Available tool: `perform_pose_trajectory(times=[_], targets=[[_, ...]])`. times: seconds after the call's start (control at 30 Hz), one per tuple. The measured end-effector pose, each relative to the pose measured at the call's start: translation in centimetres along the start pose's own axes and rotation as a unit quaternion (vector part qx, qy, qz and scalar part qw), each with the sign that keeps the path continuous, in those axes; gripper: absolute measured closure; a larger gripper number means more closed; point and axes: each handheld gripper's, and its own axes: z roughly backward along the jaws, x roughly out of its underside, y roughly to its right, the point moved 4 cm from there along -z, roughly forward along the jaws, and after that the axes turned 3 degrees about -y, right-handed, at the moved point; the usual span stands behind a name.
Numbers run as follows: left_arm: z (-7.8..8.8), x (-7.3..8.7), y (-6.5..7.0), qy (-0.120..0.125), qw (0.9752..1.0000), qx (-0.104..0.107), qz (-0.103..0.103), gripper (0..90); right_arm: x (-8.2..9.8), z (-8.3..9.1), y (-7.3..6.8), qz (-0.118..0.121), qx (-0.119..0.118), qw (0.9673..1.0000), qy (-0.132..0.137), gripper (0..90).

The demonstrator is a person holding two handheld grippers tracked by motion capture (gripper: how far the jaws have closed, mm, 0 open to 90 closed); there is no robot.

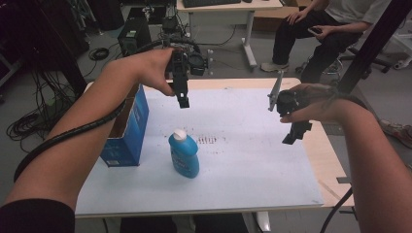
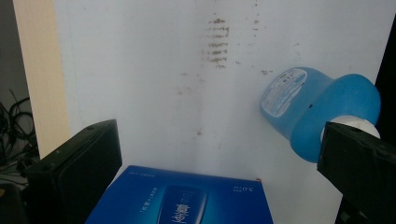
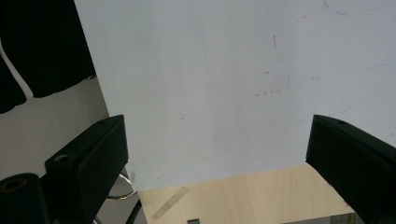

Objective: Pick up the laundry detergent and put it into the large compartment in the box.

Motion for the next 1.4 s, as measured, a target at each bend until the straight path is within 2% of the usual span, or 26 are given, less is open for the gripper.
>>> perform_pose_trajectory(times=[0.17,0.3,0.5,0.63,0.77,1.0,1.2,1.4], targets=[[0.0,0.1,0.0,-0.002,1.0,-0.001,-0.002,0.2,-0.1,0.0,0.0,-0.003,-0.001,1.0,-0.002,5.3],[0.0,0.1,-0.1,0.007,1.0,0.0,-0.002,0.1,-0.1,0.0,0.1,-0.001,0.0,1.0,0.001,5.3],[0.3,0.4,0.1,0.003,1.0,-0.001,-0.007,0.2,0.1,0.0,0.0,-0.004,0.0,1.0,0.003,5.3],[1.3,0.6,0.6,0.015,0.9997,-0.006,-0.016,0.1,0.1,-0.1,0.0,-0.006,0.002,1.0,0.004,5.3],[1.7,0.7,1.2,0.014,0.9995,-0.008,-0.025,0.2,0.0,-0.1,0.0,-0.006,0.002,1.0,0.006,5.3],[2.4,0.6,3.0,0.011,0.9981,-0.015,-0.058,0.2,-0.1,-0.4,-0.2,-0.007,0.0,1.0,0.005,5.3],[2.6,0.9,4.2,0.005,0.9969,-0.016,-0.077,0.2,-0.2,-0.5,-0.5,-0.007,0.002,0.9999,0.01,5.3],[2.4,1.6,5.6,0.004,0.9944,-0.013,-0.105,0.1,-0.2,-0.6,-1.0,-0.013,0.002,0.9998,0.013,5.3]])
